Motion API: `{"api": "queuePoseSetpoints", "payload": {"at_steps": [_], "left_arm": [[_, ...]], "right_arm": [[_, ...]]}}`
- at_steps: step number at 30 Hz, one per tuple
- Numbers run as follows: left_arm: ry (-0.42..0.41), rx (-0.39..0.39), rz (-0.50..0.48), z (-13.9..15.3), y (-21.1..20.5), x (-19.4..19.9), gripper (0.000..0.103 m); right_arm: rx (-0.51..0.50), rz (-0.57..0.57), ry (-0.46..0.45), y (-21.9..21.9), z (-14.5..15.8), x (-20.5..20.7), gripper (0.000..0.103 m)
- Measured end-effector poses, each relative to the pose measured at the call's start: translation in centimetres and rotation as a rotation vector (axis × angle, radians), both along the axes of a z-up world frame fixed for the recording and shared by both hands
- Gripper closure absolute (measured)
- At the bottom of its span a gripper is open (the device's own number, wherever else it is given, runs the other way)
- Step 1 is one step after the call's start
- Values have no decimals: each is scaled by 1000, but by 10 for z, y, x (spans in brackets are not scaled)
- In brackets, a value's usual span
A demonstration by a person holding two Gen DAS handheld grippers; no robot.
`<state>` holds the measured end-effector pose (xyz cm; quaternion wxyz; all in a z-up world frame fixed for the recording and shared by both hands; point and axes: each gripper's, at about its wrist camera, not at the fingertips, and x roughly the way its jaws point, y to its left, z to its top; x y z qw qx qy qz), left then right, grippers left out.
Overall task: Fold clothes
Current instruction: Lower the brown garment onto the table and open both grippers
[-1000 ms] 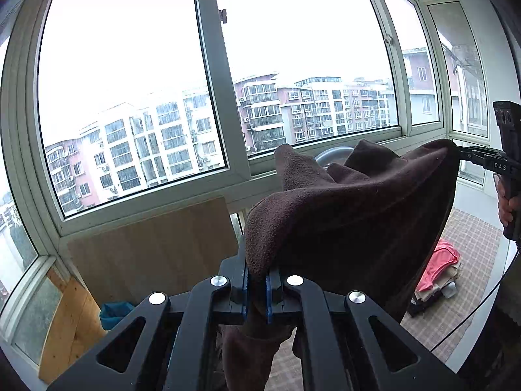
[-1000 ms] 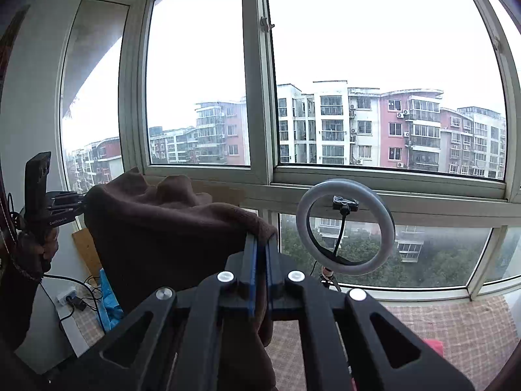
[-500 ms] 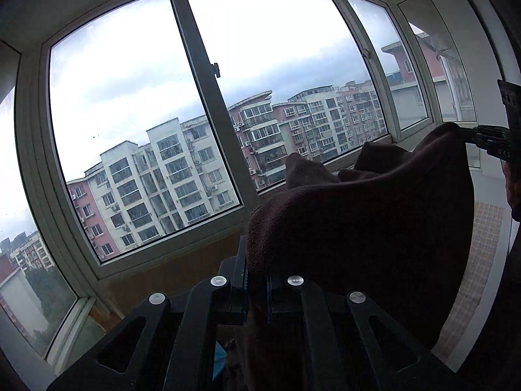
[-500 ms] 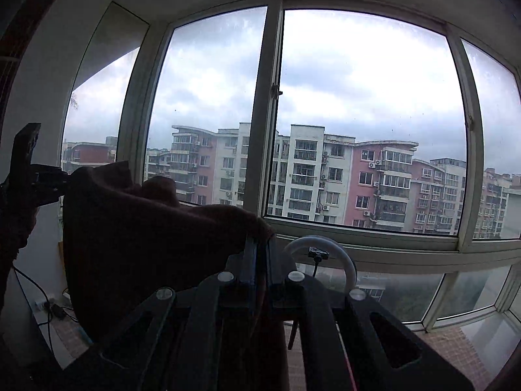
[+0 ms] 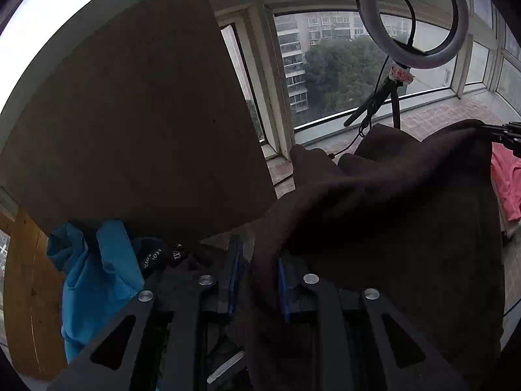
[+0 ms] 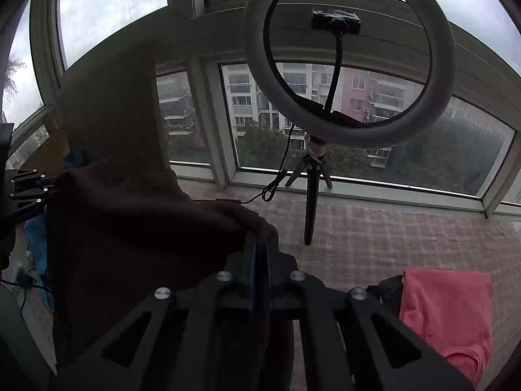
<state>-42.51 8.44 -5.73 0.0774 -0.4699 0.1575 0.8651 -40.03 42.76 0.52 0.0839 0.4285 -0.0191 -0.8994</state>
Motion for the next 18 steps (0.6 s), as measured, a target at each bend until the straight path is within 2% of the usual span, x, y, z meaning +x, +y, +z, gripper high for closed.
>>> {"api": "queuePoseSetpoints", "payload": {"at_steps": [1, 2, 4, 6, 7, 10, 12, 15, 18], "left_arm": [[-42, -14, 23, -26, -3, -3, 84], [-59, -18, 39, -42, -12, 4, 84], [-83, 15, 53, -57, -30, 23, 84], [-114, 67, 81, -66, -51, 50, 81], [-134, 107, 102, -71, -62, 65, 77], [-205, 220, 168, -88, -87, 105, 69], [-262, 278, 194, -106, -91, 123, 69], [-286, 261, 189, -126, -81, 136, 65], [-314, 277, 186, -144, -73, 138, 61]], "right_arm": [[-27, -4, -81, 5, -30, -10, 97], [-70, -5, -123, 13, -50, -9, 97], [-129, 19, -165, 28, -76, 5, 93], [-75, 20, -177, 41, -90, 20, 70], [-42, 13, -180, 48, -96, 25, 67], [3, 3, -211, 67, -112, 39, 66], [-24, -12, -243, 75, -124, 43, 64], [-76, -37, -280, 80, -135, 47, 63], [-73, -38, -300, 77, -146, 51, 62]]}}
